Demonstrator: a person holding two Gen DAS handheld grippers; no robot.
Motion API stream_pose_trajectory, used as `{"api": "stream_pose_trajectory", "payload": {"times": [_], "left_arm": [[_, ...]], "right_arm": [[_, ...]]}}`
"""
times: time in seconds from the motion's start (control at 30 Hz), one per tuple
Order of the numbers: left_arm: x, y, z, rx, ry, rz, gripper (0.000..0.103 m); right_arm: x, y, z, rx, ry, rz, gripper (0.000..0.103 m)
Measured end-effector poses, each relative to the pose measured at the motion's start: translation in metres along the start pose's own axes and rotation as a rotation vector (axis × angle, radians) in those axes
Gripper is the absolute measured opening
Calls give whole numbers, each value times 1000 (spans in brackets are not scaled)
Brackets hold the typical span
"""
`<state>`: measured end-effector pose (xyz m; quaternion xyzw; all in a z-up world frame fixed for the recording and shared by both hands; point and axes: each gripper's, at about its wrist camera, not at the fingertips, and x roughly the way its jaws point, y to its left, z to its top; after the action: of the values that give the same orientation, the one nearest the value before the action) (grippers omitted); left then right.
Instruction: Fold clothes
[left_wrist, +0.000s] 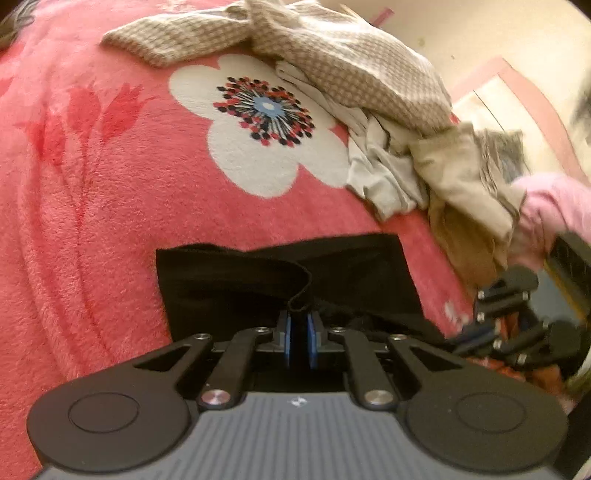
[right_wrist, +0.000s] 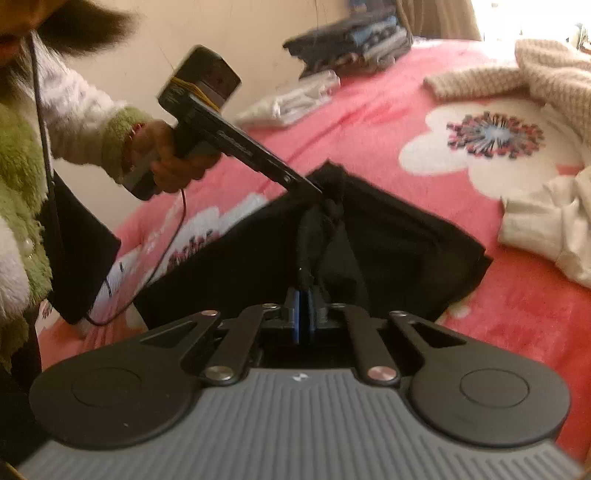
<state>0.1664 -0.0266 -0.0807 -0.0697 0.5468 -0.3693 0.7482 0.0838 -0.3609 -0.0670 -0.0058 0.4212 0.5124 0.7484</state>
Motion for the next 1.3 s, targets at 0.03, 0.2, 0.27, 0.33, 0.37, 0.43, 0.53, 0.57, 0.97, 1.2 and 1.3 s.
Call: {"api": "stream_pose_trajectory", "payload": {"times": [0.03,0.2,0.27,0.33,0.37,0.43,0.53,0.57,0.97,1.2,1.3], "left_arm": [[-1,-2,-2,17,-2,3,10],[-3,-6,-7,54,-14,6,10],[-6,-8,-8,70,-21,7,10],[-9,-10,-10,92,-30,9,10],[-10,-12,-11,102,-34,8,10],[-12,-15,-13,124,-41,7,10],[-13,-19,-14,148,-49,6,10],[-13,-21,-15,154,-50,2,10],[-23,-40,-14,236,-90,-38,9],[-23,-45,-6,248,-112,-47,9],[-24,-45,-5,241,-108,-49,9]], "right_arm": [[-2,-4,2,26,3,27,6],[-24,-32,18,169,-111,158,13],[-28,-45,24,223,-168,189,19],[-27,-55,28,262,-209,209,22],[-25,-59,31,270,-218,203,23],[-17,-63,36,261,-209,176,24],[-5,-62,46,216,-182,151,24],[1,-59,50,185,-157,135,24],[70,-37,56,-146,185,51,12],[50,-54,50,-38,34,-42,3],[50,-59,47,9,29,-57,3]]}}
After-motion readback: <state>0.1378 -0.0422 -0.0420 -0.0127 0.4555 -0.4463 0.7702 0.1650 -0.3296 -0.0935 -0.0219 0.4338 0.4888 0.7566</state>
